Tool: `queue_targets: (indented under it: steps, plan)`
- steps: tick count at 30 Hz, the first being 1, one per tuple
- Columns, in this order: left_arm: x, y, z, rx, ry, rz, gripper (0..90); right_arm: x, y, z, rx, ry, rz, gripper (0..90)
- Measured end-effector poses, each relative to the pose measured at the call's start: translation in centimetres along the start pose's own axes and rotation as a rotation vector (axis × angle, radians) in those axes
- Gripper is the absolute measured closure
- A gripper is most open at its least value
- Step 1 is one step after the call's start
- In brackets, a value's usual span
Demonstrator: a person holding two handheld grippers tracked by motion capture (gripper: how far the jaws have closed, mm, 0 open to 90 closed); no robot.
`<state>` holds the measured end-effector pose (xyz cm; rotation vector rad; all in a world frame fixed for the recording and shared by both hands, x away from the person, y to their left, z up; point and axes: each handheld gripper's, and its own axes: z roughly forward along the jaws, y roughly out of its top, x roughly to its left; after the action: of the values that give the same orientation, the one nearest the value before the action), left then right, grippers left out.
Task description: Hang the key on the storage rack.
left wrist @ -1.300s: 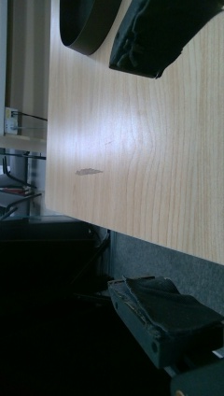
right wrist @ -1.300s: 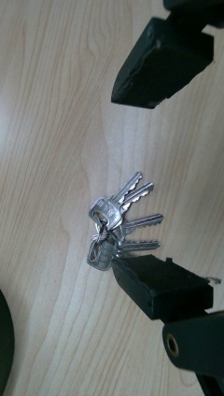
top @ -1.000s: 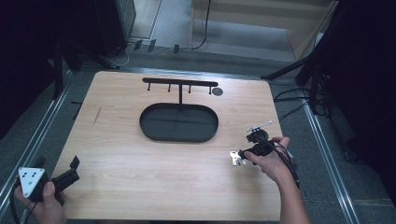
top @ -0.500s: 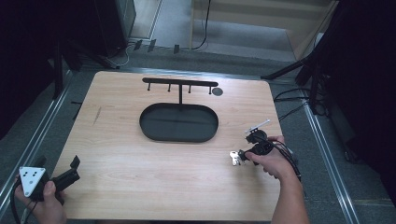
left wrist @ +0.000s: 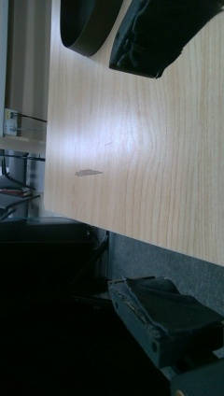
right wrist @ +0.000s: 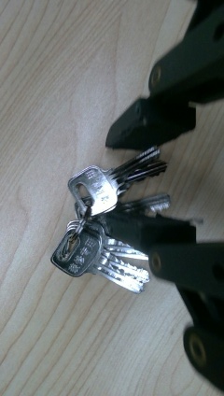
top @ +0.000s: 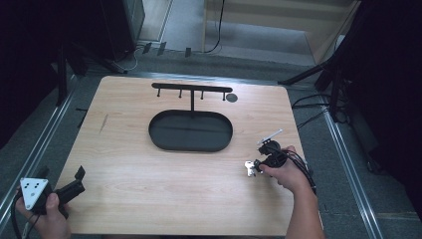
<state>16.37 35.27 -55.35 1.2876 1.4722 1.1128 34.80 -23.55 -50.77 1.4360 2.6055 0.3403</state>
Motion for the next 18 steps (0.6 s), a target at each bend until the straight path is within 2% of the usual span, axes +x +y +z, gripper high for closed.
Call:
queue_targets:
  steps: [3, 9, 12, 18]
  plan:
    - [0.0, 0.0, 0.0, 0.0, 0.0, 0.0, 0.0, -0.2, -0.2, -0.1, 0.0, 0.003, -0.017, 79.9]
    - [0.0, 0.0, 0.0, -0.001, -0.001, 0.0, 0.0, 0.1, -0.3, -0.3, 0.005, -0.012, -0.058, 84.4]
    - [0.0, 0.0, 0.0, -0.001, -0.001, -0.002, 0.0, -0.1, 0.0, -1.2, -0.029, 0.016, -0.05, 84.8]
    - [0.0, 0.0, 0.0, -0.001, 0.001, -0.001, 0.0, 0.6, 1.6, -3.6, -0.06, 0.003, -0.085, 85.1]
